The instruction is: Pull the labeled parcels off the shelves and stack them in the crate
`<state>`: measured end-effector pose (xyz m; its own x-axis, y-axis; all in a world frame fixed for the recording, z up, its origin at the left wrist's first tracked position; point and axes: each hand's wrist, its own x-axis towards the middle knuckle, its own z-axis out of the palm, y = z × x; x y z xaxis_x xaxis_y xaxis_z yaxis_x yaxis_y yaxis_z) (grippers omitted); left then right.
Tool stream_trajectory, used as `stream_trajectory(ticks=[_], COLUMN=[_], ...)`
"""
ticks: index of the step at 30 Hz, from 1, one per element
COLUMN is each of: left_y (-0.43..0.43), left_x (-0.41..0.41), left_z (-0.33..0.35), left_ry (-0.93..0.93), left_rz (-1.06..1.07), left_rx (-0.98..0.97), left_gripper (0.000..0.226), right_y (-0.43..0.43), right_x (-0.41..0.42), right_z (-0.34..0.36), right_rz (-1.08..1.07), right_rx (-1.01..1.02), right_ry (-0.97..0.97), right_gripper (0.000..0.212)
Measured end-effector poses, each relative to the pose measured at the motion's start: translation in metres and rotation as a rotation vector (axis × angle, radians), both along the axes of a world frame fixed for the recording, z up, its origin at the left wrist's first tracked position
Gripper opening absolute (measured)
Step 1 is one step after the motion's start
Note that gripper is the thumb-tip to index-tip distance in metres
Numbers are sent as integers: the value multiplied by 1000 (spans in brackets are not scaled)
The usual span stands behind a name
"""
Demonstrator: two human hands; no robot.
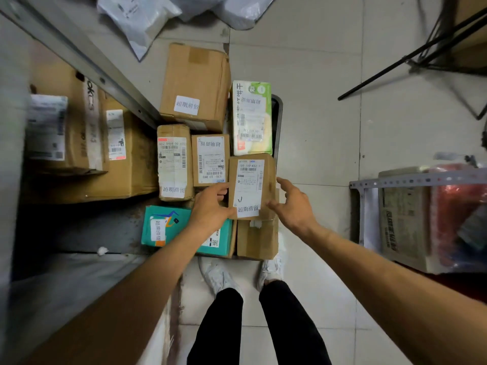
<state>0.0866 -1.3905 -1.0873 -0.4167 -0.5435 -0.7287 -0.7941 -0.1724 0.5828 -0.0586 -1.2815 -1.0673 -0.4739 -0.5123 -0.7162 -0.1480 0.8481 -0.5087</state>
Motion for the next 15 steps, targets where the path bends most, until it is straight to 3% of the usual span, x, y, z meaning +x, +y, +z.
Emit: stream_trajectory(ticks=[9,15], left_y=[-56,-79], left_x=[-37,-80], left_z=[224,394], left_ry=[-103,-93], left_rz=[-556,-729], left_rx=[-252,-452], left_gripper=[41,32], right_y=[-37,-47], right_x=[-48,-75], right_z=[230,408], right_rz=[441,640], right_rx=[64,17], right_ry=[112,371], right_gripper=[48,61])
